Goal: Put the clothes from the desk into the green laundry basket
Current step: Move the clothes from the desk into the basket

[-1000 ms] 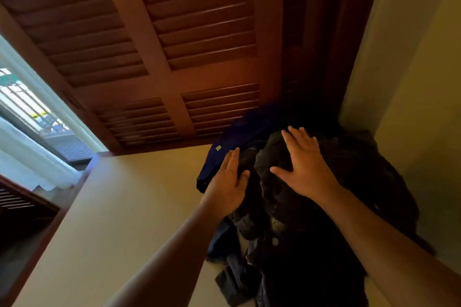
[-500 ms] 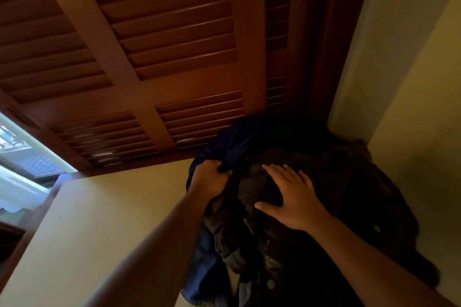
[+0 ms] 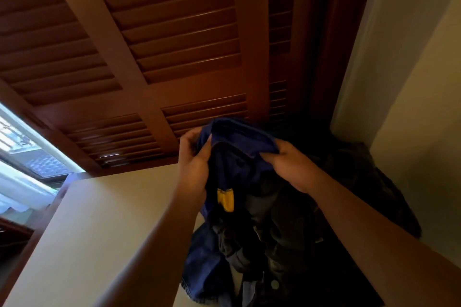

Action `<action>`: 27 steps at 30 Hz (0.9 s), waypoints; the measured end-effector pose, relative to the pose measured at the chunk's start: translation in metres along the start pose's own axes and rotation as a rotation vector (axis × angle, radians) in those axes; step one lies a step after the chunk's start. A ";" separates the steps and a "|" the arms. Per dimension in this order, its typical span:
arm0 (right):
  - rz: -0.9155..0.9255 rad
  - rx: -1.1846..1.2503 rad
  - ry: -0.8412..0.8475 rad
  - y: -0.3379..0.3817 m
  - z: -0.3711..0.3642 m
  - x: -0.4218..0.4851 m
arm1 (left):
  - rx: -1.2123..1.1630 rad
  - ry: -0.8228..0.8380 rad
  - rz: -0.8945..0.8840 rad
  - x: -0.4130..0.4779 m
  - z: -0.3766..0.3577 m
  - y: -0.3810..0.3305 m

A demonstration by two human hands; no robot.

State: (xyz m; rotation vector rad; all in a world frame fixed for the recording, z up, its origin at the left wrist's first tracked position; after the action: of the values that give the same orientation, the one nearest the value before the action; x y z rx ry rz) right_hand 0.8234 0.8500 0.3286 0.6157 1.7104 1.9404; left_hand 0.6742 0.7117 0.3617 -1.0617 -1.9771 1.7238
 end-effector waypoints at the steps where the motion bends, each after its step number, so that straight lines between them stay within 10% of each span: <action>1: 0.013 0.024 -0.068 0.001 0.008 0.004 | -0.004 0.021 0.018 0.005 0.001 0.009; 6: -0.003 -0.062 -0.104 -0.014 0.040 0.032 | 0.502 0.338 0.044 0.015 -0.031 0.060; 11: -0.044 0.183 -0.167 -0.045 0.076 0.066 | 1.084 0.180 0.100 0.043 -0.038 0.079; 15: -0.263 -0.478 -0.142 -0.086 0.097 0.082 | 1.245 0.094 0.068 0.062 -0.030 0.074; 22: -0.531 -0.734 0.117 -0.111 0.089 0.088 | 1.100 -0.070 0.075 0.079 -0.012 0.087; 27: -0.174 -0.552 -0.202 -0.067 0.093 0.079 | 0.601 -0.252 0.120 0.070 0.025 0.082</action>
State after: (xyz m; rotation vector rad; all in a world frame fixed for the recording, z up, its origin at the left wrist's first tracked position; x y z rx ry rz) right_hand 0.8230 0.9786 0.2744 0.4184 1.0028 2.0186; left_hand 0.6367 0.7428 0.2622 -0.7842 -1.3688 2.3977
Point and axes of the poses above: each hand's wrist, its own x-axis towards the middle knuckle, its own z-axis out of the back of the hand, y = z × x, the point moved 5 cm from there along x, towards the middle knuckle, and after that the axes turned 11 degrees about z, right-handed, at the moved point
